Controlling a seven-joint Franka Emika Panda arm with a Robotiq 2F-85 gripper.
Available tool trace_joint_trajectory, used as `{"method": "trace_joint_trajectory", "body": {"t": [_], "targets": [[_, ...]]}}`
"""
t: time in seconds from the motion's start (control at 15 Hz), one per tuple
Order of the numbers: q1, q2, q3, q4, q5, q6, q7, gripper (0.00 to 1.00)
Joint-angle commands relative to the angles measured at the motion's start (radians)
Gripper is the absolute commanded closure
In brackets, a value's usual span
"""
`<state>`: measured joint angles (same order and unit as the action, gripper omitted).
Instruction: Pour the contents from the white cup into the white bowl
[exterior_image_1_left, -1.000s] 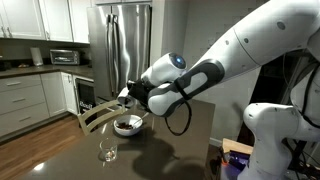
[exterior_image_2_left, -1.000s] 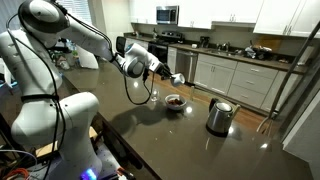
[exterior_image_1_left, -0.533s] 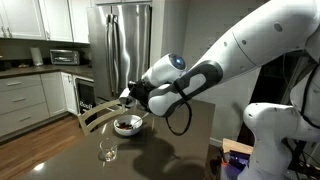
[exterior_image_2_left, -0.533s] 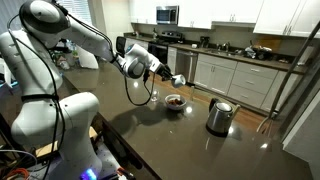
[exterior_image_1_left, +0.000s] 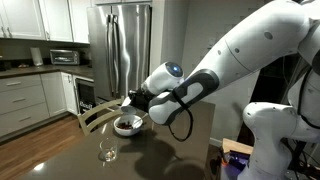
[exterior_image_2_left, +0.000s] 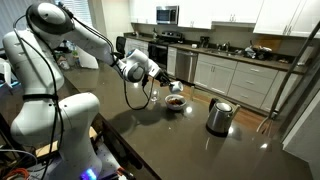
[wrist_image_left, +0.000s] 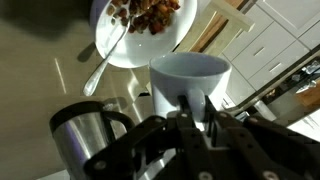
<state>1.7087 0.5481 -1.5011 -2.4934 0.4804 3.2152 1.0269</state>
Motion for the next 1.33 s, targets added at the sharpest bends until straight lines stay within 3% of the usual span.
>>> {"method": "trace_joint_trajectory", "body": {"t": [0.0, 0.33, 0.67, 1.27], "targets": [[-0.031, 0.024, 0.032, 0.011, 0.017, -0.003, -0.021, 0.96], [-0.019, -0.013, 0.026, 0.014, 0.021, -0.001, -0.026, 0.96], [0.043, -0.135, -0.029, 0.005, 0.047, -0.003, -0.027, 0.96], [0.277, -0.476, -0.269, 0.007, 0.070, 0.037, -0.037, 0.96]]}}
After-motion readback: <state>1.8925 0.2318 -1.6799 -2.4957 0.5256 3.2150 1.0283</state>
